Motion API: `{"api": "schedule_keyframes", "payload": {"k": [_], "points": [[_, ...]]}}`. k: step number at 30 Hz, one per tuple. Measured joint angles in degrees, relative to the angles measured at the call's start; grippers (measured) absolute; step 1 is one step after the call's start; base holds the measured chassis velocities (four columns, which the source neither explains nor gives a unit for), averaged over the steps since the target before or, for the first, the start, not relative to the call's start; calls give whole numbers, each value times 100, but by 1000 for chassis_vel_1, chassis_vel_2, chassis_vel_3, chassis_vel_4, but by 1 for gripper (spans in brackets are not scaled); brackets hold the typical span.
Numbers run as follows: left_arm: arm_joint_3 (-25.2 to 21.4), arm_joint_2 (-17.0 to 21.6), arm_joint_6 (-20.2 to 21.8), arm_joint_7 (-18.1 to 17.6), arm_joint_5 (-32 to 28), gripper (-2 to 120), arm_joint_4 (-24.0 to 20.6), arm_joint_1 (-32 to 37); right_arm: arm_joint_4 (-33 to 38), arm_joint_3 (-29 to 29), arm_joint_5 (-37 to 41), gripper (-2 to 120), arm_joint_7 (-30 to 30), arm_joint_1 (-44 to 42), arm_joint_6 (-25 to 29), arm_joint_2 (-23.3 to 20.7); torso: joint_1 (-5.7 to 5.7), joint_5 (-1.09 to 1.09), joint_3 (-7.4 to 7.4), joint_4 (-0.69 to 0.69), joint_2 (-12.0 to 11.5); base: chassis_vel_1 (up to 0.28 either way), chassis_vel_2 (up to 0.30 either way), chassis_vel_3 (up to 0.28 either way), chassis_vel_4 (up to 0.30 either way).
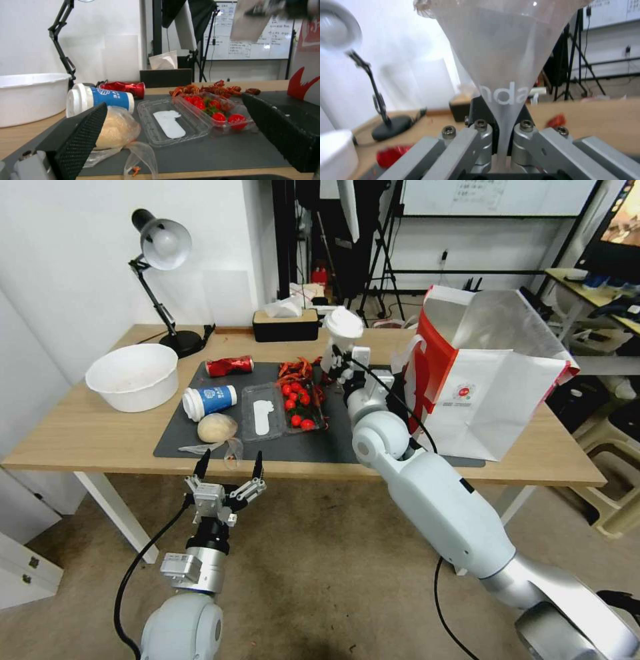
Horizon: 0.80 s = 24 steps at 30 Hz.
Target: Pick up the trash from the table and place it into the takeout bag.
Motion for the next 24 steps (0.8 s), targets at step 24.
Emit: {"api": "schedule_keyframes", "payload": {"k": [24], "points": [[227,-62,23,137,197,100,28,-55,1746,2246,2085,0,1358,460,-2423,-2100,0,1,0,-3,-1,0,0,0,0]]}}
